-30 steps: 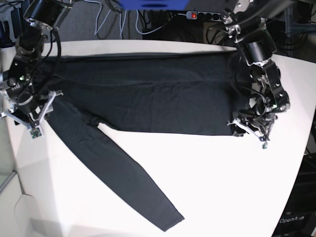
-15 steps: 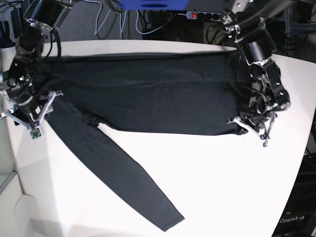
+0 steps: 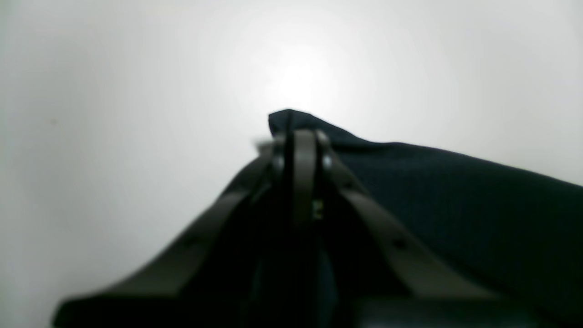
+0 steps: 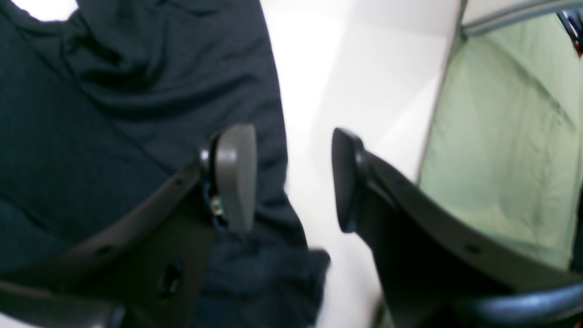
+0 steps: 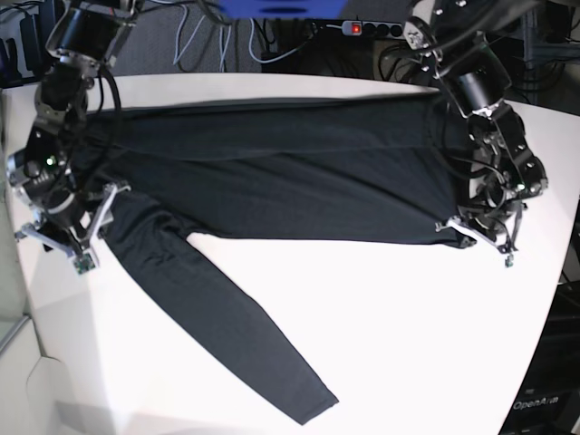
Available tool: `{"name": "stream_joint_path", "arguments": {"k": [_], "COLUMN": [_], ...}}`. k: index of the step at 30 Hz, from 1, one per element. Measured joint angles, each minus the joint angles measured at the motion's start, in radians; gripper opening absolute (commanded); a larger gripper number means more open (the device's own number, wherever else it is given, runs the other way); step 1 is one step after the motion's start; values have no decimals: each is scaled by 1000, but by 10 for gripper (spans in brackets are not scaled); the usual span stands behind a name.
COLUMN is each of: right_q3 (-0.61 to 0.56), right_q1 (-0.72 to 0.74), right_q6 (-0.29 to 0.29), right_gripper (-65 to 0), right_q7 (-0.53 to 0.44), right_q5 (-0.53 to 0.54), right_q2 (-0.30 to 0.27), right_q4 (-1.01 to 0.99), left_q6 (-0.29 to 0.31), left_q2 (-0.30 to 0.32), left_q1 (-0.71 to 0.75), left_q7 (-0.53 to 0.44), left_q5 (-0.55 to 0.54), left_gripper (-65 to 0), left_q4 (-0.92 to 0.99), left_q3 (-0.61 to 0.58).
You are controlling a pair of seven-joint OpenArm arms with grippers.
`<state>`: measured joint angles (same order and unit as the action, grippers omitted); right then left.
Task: Fold the T-shirt properly
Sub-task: 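Grasp the shirt's folded edge again with left then right gripper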
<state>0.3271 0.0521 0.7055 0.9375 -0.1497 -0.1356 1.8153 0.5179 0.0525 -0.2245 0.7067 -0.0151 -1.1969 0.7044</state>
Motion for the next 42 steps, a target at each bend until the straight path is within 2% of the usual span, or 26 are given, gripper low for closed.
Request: {"name": "stream_joint_path", "arguments": {"k": [3,9,17,25,32,34,42], "right_q3": [-1,0,0,3,7,8,6], "right_q1": [61,134,142,181,215,223,227], "right_q6": [0,0,0,0,0,0,0], "right_gripper": [-385,-281,-280,-280,-281,-281,-281], "right_q7": [-10,1,-98,-185,-203,-235,-254], "right_q5": [3,-7,-2,-6,-10,-8,-4], "right_q2": [-1,-49,-45,-46,-70,-72,-83], "right_q4": [-138,-340,-359,-526,-615,-637,-647], "left_q6": [2,2,2,2,2,2,2], "left_q2": [0,0,0,0,3,3,8], "left_q1": [0,0,0,0,0,0,0], "left_q7": [1,0,0,1,0,0,0], "left_q5": [0,4,4,4,4,3,3], "left_gripper": [-650,-650,-650,-650,-650,-650,-650], "left_q4": [0,0,0,0,0,0,0], "left_q3": [0,0,0,0,0,0,0]}}
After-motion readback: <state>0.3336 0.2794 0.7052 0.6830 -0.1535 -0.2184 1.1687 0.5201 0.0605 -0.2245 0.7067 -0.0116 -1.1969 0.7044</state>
